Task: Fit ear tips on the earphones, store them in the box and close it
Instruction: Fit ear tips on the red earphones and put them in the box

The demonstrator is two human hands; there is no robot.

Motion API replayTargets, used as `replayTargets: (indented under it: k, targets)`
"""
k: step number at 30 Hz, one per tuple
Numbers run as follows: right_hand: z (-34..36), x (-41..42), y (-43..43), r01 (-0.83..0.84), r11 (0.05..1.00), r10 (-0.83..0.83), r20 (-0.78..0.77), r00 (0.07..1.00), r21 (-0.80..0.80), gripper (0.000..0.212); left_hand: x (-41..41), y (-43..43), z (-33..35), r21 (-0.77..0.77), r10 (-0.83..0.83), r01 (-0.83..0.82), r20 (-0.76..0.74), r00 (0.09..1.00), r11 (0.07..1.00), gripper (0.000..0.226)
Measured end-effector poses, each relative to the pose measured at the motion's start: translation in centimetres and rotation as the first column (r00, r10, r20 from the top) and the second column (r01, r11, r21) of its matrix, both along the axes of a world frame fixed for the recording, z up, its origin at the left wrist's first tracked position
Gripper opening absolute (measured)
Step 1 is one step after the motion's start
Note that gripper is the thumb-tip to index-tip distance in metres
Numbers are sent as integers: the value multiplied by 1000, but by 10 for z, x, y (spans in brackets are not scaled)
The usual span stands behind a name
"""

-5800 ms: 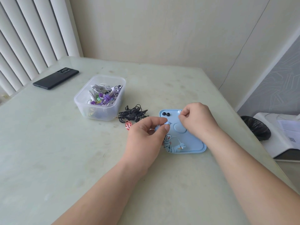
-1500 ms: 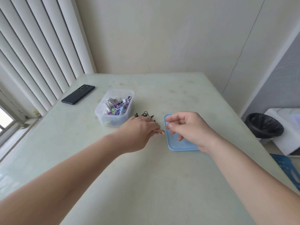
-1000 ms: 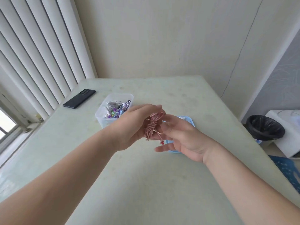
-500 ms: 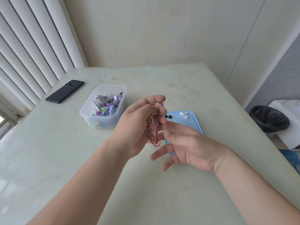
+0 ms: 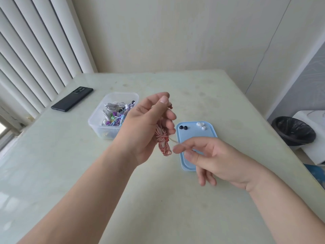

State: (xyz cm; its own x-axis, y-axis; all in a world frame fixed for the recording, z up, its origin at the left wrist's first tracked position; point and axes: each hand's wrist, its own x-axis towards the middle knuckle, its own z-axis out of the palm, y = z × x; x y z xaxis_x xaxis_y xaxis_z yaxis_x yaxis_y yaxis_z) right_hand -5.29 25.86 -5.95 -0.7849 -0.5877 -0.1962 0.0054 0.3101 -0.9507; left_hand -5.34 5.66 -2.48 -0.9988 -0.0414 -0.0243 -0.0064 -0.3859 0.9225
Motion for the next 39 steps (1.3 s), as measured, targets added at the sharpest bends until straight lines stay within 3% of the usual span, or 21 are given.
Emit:
replayTargets:
  k: [7,11,14,18,22,27,32,39]
  targets:
    - [-6,-6,6,92,994,-94,-26,995,-60,17,4,-8,-18,25,42,-42,13,999,999,21]
    - [-5,-12,13,182,951,-172,63,983,-248,18,1,-7,-37,86,68,-77,98,993,993,14]
    - [-5,-16,16,182,919,-130,166,978,-351,29,2,-2,-53,84,64,-75,127,990,994,13]
    - [-13,-17,14,219,900,-154,197,968,-377,35,6,0,-64,83,22,-30,105,994,996,18]
    - [-16,-15,6,331,843,-259,220,940,-423,27,14,4,-65,55,-14,10,84,996,998,22]
    - [-20,-11,-1,408,782,-321,257,912,-471,21,23,8,-62,-68,-13,16,41,999,998,10]
    - [-24,-7,-8,365,820,-298,214,930,-442,22,29,17,-64,-297,22,-37,-53,998,954,9]
    - [-21,-1,-14,444,821,-394,207,895,-358,25,25,16,-68,-309,57,-78,-76,995,948,6]
